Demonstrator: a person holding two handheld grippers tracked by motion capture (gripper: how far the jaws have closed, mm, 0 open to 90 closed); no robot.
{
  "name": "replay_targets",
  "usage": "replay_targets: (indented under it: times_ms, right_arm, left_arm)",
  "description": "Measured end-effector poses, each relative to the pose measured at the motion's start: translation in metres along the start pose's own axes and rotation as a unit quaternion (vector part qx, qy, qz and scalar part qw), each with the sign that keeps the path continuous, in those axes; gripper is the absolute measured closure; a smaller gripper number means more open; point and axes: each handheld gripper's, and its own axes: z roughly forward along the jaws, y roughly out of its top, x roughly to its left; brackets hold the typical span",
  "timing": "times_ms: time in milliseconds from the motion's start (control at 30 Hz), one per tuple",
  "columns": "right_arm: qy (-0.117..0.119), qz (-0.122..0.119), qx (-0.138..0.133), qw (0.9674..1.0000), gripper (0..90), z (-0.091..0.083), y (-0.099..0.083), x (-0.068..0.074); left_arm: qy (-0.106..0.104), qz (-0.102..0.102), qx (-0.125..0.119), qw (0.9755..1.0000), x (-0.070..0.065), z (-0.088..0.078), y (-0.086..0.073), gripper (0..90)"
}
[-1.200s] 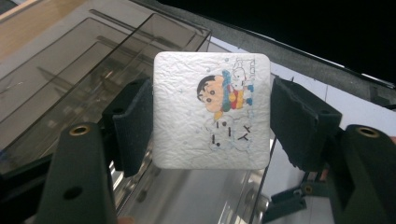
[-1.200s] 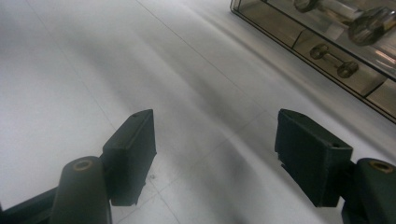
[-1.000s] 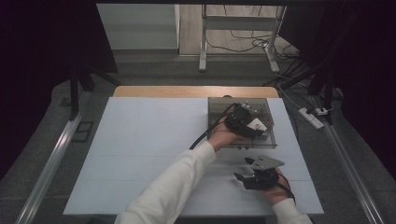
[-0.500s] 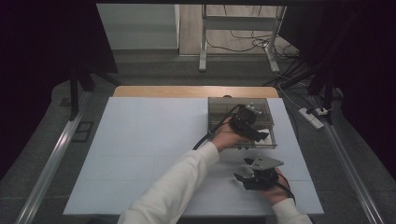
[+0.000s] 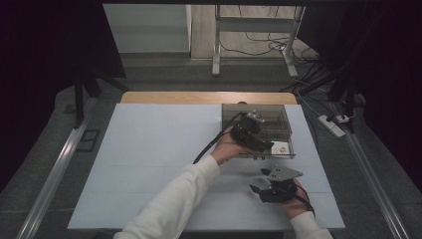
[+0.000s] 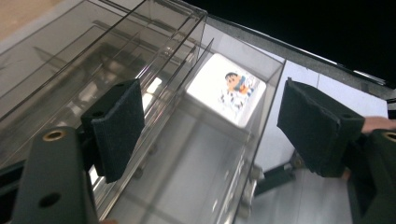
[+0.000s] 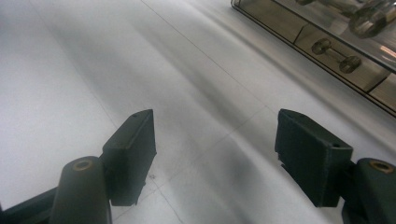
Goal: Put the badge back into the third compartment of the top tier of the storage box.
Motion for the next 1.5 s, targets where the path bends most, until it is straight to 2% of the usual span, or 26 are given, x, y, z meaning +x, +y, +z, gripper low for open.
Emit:
replay_targets:
  times_ms: [133, 233, 333, 433, 700, 833, 1033, 1433, 1500]
  right_arm:
    - [0.001, 0.001, -0.002, 1.0000, 28.9, 0.000, 0.000, 0.000]
    - [0.000, 0.000, -0.001, 1.0000, 28.9, -0.001, 0.000, 0.000]
    - [0.000, 0.001, -0.002, 1.0000, 28.9, -0.001, 0.000, 0.000]
    - [-0.002, -0.002, -0.003, 1.0000, 28.9, -0.001, 0.000, 0.000]
    - [-0.005, 0.000, -0.004, 1.0000, 28.9, -0.002, 0.001, -0.001]
    - [-0.004, 0.002, -0.005, 1.0000, 28.9, -0.002, 0.001, -0.001]
    - [-0.006, 0.004, -0.006, 1.0000, 28.8, -0.003, 0.001, -0.001]
    - [-0.008, 0.005, -0.005, 0.9999, 28.8, -0.003, 0.001, -0.002]
    - [-0.009, 0.004, -0.007, 0.9999, 28.8, -0.003, 0.001, -0.003]
  left_arm:
    - [0.001, 0.002, -0.009, 1.0000, -0.001, -0.015, -0.008, 22.7]
    - [0.002, -0.006, -0.019, 0.9998, -0.003, -0.024, -0.015, 22.1]
    - [0.014, 0.007, -0.016, 0.9997, -0.005, -0.036, -0.024, 22.0]
    - [0.023, 0.011, -0.017, 0.9995, -0.006, -0.046, -0.034, 21.6]
    - [0.029, 0.000, -0.034, 0.9990, -0.001, -0.069, -0.055, 21.2]
    - [0.041, 0.000, -0.037, 0.9985, -0.001, -0.080, -0.065, 21.3]
    - [0.048, -0.010, -0.045, 0.9978, 0.003, -0.096, -0.084, 21.2]
    - [0.086, -0.033, -0.053, 0.9943, 0.010, -0.124, -0.130, 20.8]
    - [0.097, -0.031, -0.051, 0.9935, 0.010, -0.128, -0.135, 20.8]
